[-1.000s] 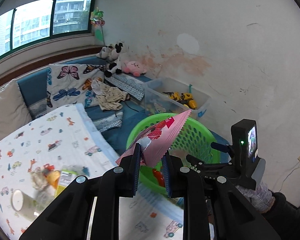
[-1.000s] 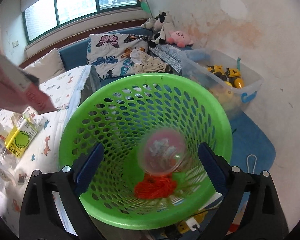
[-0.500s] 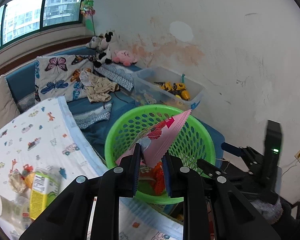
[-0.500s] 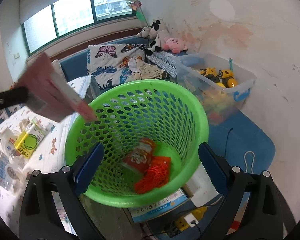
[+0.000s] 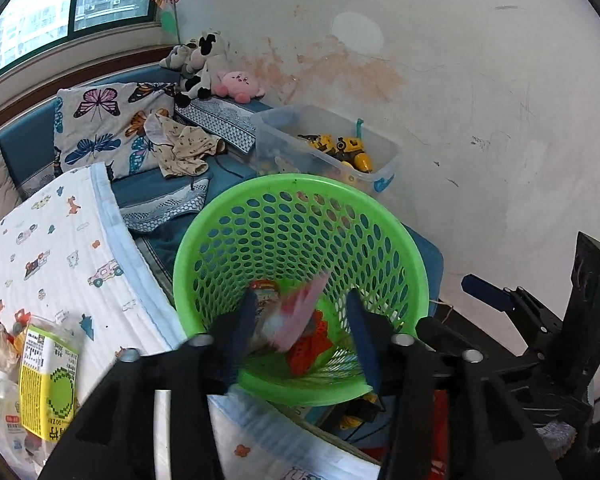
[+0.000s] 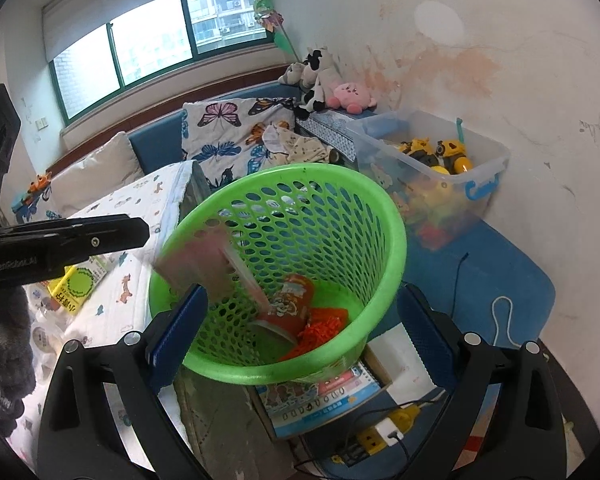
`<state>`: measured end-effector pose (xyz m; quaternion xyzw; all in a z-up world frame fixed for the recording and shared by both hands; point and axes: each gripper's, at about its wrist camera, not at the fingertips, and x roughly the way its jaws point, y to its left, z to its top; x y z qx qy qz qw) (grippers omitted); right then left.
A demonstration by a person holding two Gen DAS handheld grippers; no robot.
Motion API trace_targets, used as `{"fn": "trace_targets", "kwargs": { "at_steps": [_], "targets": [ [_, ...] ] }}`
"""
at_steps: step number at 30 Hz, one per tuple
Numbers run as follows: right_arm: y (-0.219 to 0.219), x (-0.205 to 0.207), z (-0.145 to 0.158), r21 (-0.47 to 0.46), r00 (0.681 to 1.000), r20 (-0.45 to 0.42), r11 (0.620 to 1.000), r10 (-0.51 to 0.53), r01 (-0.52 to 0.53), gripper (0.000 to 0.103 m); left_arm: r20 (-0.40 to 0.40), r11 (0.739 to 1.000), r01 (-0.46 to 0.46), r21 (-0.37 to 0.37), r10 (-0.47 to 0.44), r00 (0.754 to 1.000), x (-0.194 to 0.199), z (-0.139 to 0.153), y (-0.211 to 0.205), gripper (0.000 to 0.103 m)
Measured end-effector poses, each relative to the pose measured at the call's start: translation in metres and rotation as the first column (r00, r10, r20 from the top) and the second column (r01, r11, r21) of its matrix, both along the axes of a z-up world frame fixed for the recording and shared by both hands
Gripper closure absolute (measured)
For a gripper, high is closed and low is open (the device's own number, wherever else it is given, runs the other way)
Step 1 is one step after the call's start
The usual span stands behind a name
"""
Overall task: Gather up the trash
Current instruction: 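Move both items over the green basket and release them inside, then grasp the milk carton with left tool while right tool grasps the round lid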
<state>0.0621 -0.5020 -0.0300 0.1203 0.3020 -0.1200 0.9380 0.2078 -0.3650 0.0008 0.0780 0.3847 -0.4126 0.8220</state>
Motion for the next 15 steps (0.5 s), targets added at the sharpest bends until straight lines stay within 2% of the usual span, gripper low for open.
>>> {"fn": "trace_targets", "kwargs": {
  "at_steps": [8, 15],
  "targets": [
    [0.011, -0.004, 0.007, 0.011, 1.0, 0.018, 1.0, 0.021, -0.021, 0.008, 0.016, 0.999, -0.041, -0.018, 0.041, 0.999, -0.013, 0.007, 0.03, 0.056],
    [0.036, -0.007, 0.015, 0.015, 0.997, 0.038, 0.998, 0.068, -0.068, 0.008, 0.067, 0.993, -0.118, -0.03, 0.12, 0.991, -0.031, 0.017, 0.082, 0.056]
  ]
}}
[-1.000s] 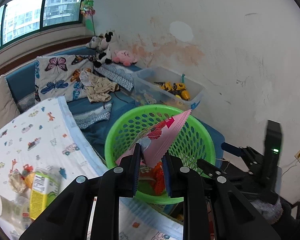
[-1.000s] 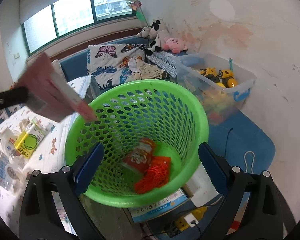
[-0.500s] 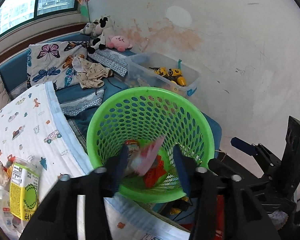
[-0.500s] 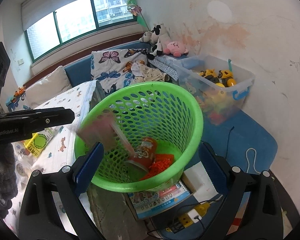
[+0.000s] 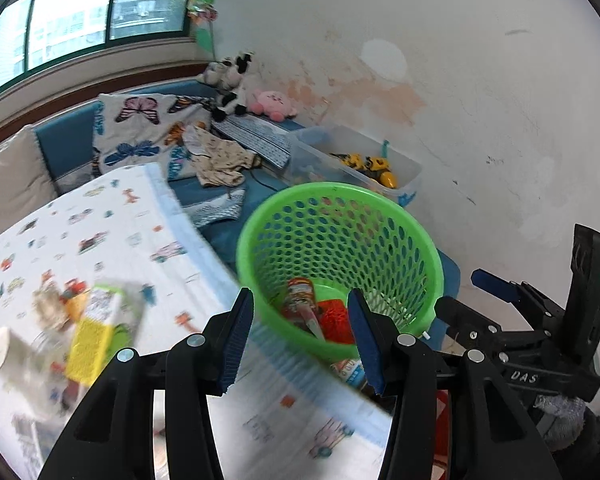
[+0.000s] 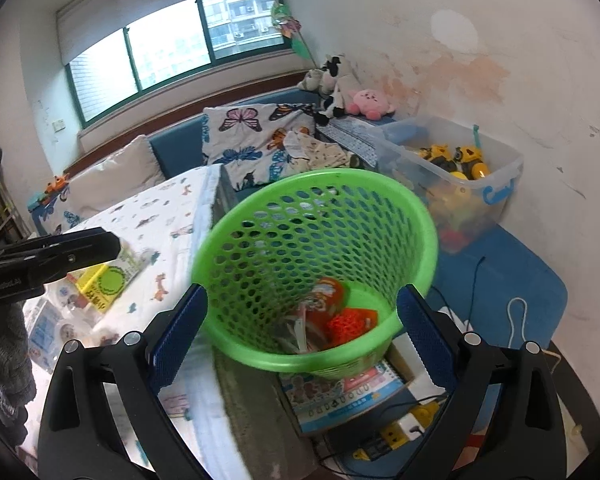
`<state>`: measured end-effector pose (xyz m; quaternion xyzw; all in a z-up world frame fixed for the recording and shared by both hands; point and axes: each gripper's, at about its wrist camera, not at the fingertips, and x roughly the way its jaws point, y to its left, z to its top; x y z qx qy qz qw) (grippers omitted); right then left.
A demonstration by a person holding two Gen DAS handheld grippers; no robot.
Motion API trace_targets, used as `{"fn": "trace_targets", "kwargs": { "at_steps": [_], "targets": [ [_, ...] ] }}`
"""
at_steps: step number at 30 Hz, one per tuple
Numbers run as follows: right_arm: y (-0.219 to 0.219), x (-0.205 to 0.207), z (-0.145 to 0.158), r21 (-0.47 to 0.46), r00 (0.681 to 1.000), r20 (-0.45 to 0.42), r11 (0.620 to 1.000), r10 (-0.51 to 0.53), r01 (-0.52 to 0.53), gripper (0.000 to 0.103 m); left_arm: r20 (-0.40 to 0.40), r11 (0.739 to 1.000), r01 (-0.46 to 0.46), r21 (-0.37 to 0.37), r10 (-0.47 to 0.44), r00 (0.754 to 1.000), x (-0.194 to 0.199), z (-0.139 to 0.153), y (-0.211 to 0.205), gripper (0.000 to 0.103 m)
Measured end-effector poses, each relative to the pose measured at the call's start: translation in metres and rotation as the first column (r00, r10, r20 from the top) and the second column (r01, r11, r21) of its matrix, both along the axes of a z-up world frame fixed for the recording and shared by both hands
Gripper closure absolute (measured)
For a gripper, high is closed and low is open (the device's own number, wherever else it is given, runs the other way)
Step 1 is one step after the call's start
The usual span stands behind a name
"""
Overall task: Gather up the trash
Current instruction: 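Grasp the milk carton with left tool while right tool grasps the round lid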
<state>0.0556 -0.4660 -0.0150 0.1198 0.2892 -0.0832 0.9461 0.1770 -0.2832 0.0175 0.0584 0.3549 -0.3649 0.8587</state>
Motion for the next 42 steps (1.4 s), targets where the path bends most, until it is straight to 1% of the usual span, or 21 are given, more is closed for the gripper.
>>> {"fn": "trace_targets", "kwargs": {
  "at_steps": [3, 6, 11, 14, 17, 21, 24, 26, 30, 33, 38, 42],
  "targets": [
    [0.011, 0.002, 0.001, 0.001, 1.0, 0.001, 1.0, 0.022, -0.022, 0.008, 0.019, 0.999, -0.039, -0.008, 0.039, 0.999, -0.006, 0.003, 0.026, 0.056],
    [0.024, 0.004, 0.002, 0.002, 0.999, 0.003, 0.999, 0.048, -0.048, 0.008, 0.034, 0.996, -0.092, 0.001, 0.092, 0.995, -0.01, 0.004, 0.053, 0.056],
    [0.044, 0.008, 0.004, 0.004, 0.996, 0.006, 0.996, 0.089, -0.089, 0.008, 0.033, 0.983, -0.184, 0.011, 0.184, 0.982, -0.009, 0.001, 0.1, 0.056],
    [0.056, 0.011, 0.006, 0.002, 0.994, 0.01, 0.994, 0.113, -0.113, 0.008, 0.034, 0.971, -0.237, 0.021, 0.236, 0.971, -0.007, -0.002, 0.128, 0.055],
    [0.069, 0.014, 0.009, -0.004, 0.99, 0.013, 0.99, 0.138, -0.138, 0.008, 0.045, 0.954, -0.297, 0.051, 0.295, 0.954, -0.005, -0.008, 0.155, 0.054],
    [0.084, 0.019, 0.011, -0.008, 0.986, 0.011, 0.986, 0.167, -0.167, 0.008, 0.042, 0.928, -0.366, 0.071, 0.364, 0.93, -0.002, -0.017, 0.19, 0.053],
    [0.094, 0.023, 0.011, -0.012, 0.982, 0.007, 0.982, 0.187, -0.187, 0.008, 0.042, 0.911, -0.4, 0.096, 0.398, 0.916, 0.0, -0.026, 0.209, 0.051],
    [0.101, 0.026, 0.012, -0.013, 0.979, 0.006, 0.979, 0.202, -0.202, 0.008, 0.04, 0.902, -0.414, 0.121, 0.412, 0.91, 0.001, -0.032, 0.216, 0.048],
    [0.114, 0.032, 0.011, -0.006, 0.973, 0.002, 0.973, 0.231, -0.231, 0.008, 0.021, 0.894, -0.42, 0.158, 0.422, 0.906, 0.004, -0.047, 0.224, 0.045],
    [0.124, 0.035, 0.01, -0.003, 0.968, -0.003, 0.968, 0.251, -0.251, 0.008, -0.007, 0.895, -0.412, 0.172, 0.419, 0.908, 0.008, -0.057, 0.226, 0.045],
    [0.144, 0.041, 0.009, -0.004, 0.956, -0.015, 0.956, 0.292, -0.292, 0.008, -0.031, 0.896, -0.404, 0.185, 0.416, 0.909, 0.015, -0.068, 0.225, 0.045],
    [0.156, 0.044, 0.005, 0.005, 0.948, -0.024, 0.948, 0.317, -0.317, 0.008, -0.054, 0.891, -0.408, 0.197, 0.426, 0.903, 0.021, -0.076, 0.227, 0.045]
  ]
}}
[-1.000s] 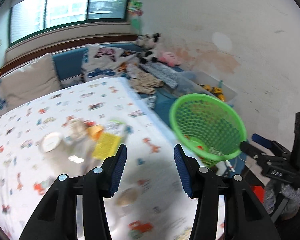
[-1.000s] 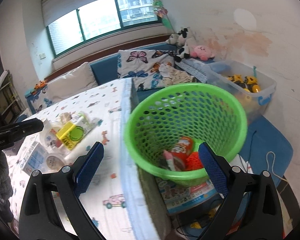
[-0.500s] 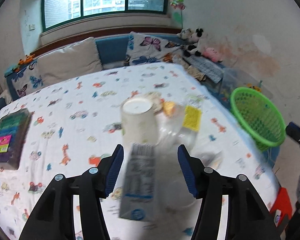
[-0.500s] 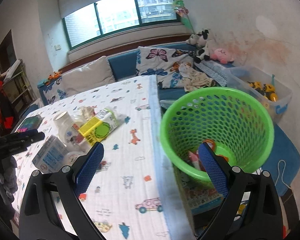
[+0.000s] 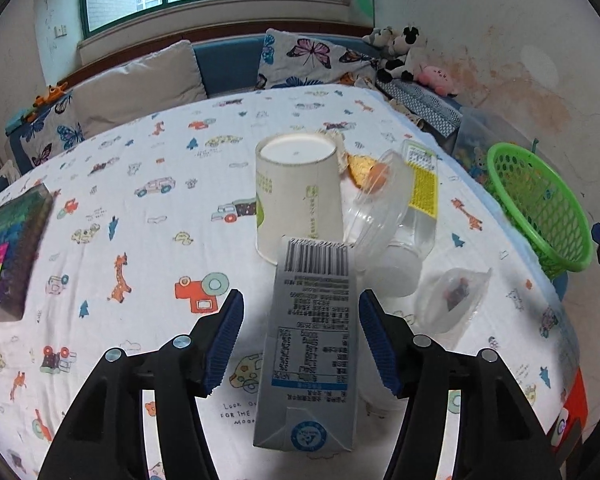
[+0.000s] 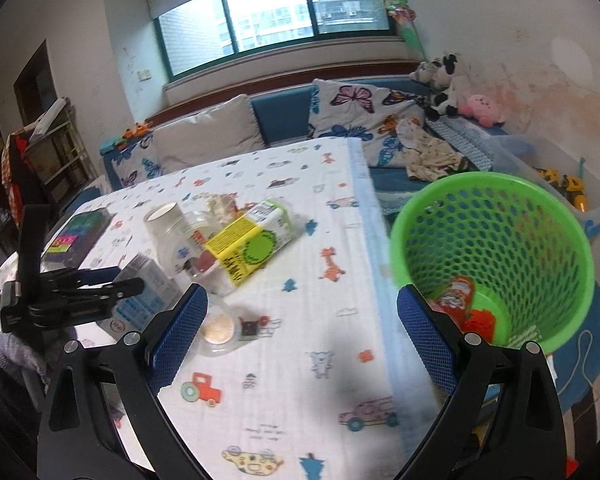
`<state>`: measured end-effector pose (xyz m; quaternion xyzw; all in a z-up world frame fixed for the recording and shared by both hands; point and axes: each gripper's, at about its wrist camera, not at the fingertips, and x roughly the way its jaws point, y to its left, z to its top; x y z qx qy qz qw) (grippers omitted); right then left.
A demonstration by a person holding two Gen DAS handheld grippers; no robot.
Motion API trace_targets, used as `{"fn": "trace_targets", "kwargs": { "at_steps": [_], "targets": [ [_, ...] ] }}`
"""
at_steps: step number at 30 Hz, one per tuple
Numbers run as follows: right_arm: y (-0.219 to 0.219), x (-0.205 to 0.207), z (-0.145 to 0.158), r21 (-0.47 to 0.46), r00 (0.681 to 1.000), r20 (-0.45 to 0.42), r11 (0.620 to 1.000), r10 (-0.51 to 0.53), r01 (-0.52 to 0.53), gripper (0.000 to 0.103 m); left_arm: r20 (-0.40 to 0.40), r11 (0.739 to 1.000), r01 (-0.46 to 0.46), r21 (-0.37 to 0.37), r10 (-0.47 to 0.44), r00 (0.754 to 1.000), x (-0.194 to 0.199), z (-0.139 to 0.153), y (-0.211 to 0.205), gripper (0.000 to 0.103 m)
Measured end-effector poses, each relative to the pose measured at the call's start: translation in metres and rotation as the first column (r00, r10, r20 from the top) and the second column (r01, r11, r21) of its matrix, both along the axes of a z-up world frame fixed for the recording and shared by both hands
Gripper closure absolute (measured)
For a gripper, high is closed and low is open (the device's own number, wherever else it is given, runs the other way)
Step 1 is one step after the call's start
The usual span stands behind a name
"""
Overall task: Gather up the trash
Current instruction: 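Grasp the milk carton with left tool while right tool grasps the round lid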
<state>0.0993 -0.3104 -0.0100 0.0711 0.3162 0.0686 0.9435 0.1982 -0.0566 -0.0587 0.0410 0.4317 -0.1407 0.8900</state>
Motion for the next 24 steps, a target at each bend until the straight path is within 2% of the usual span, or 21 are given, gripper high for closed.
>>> {"fn": "trace_targets", "kwargs": {
  "at_steps": [3, 6, 12, 24],
  "targets": [
    [0.009, 0.003, -0.004, 0.009, 1.0, -0.012, 1.0, 0.021, -0.021, 0.008, -0.02, 1.0, -0.004, -0.024, 0.003, 1.0, 0.004, -0.004, 0.004, 0.047],
    [0.019, 0.006, -0.007, 0.011, 0.999, -0.021, 0.999, 0.042, -0.042, 0.008, -0.022, 0.999, 0.017, -0.05, -0.018, 1.0, 0.003, -0.003, 0.004, 0.061],
    [0.037, 0.009, -0.016, 0.03, 0.995, -0.045, 0.996, 0.09, -0.089, 0.008, 0.0, 0.998, 0.027, -0.057, -0.027, 1.0, -0.004, 0.003, 0.005, 0.062],
    [0.07, 0.026, -0.04, 0.059, 0.982, -0.097, 0.986, 0.161, -0.156, 0.008, 0.087, 0.996, 0.028, -0.09, -0.021, 0.996, -0.028, 0.038, 0.025, 0.063]
  ]
}}
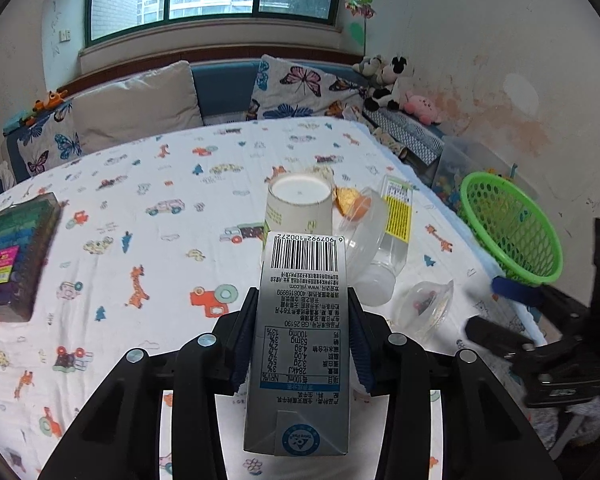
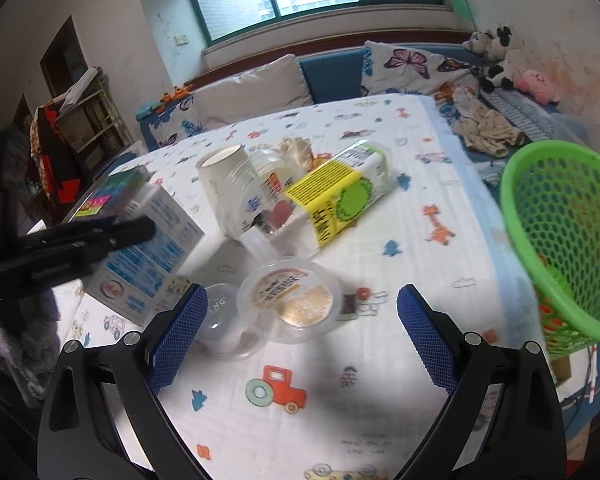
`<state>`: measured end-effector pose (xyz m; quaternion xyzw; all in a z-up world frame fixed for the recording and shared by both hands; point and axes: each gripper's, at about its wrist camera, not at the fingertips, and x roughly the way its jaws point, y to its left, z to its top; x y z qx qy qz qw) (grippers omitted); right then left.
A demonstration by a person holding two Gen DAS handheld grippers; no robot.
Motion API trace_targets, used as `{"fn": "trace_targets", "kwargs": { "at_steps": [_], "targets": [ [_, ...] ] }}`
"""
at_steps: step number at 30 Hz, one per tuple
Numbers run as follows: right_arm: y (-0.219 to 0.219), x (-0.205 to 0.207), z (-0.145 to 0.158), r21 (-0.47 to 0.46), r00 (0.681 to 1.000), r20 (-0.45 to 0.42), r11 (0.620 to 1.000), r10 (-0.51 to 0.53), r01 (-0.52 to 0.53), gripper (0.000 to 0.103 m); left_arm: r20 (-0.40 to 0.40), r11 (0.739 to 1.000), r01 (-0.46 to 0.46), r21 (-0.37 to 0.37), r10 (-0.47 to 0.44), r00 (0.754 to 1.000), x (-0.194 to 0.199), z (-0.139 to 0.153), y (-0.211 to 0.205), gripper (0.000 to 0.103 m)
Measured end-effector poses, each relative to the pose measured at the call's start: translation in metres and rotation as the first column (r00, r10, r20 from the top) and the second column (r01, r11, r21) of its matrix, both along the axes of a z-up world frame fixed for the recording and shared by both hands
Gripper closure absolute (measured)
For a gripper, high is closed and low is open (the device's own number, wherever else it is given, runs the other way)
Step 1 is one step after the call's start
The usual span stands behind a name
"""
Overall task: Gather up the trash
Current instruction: 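Grasp the milk carton with left tool while right tool grasps the round lid, then carry the round lid with right tool over the basket and drop it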
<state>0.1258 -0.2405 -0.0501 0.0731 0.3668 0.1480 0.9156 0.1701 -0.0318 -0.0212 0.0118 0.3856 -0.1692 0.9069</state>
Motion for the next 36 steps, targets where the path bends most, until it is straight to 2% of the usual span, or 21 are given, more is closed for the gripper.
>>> {"fn": "trace_targets", "kwargs": {
  "at_steps": [9, 14, 18, 22, 25, 36],
  "targets": [
    [0.011, 0.02, -0.017, 0.015, 0.999, -0.043, 1.0, 0.006, -0.005, 0.008, 0.037, 1.0, -0.013, -0.024, 0.014, 0.999, -0.012, 0.019, 0.014, 0.063],
    [0.013, 0.03, -0.025, 0.014, 0.998, -0.063, 1.0, 0.004, -0.003, 0.012, 0.046, 1.0, -0.016, -0.027, 0.018, 0.999, -0.015, 0.022, 0.018, 0.063],
    [0.013, 0.035, -0.031, 0.022, 0.997, -0.082, 1.0, 0.001, 0.001, 0.017, 0.044, 0.999, -0.016, -0.028, 0.017, 0.999, -0.015, 0.022, 0.018, 0.062],
    [0.014, 0.036, -0.035, 0.023, 0.995, -0.097, 1.0, 0.011, -0.009, 0.031, 0.044, 0.999, -0.018, -0.029, 0.019, 0.999, -0.016, 0.022, 0.019, 0.063],
    [0.013, 0.034, -0.035, 0.029, 0.996, -0.092, 1.0, 0.011, -0.008, 0.033, 0.045, 0.999, -0.016, -0.03, 0.018, 0.999, -0.017, 0.023, 0.019, 0.063],
    [-0.009, 0.018, -0.021, 0.037, 0.998, -0.055, 0.999, -0.026, 0.028, 0.034, 0.053, 0.999, 0.018, -0.035, -0.016, 0.998, -0.017, 0.031, 0.002, 0.063]
  ]
}}
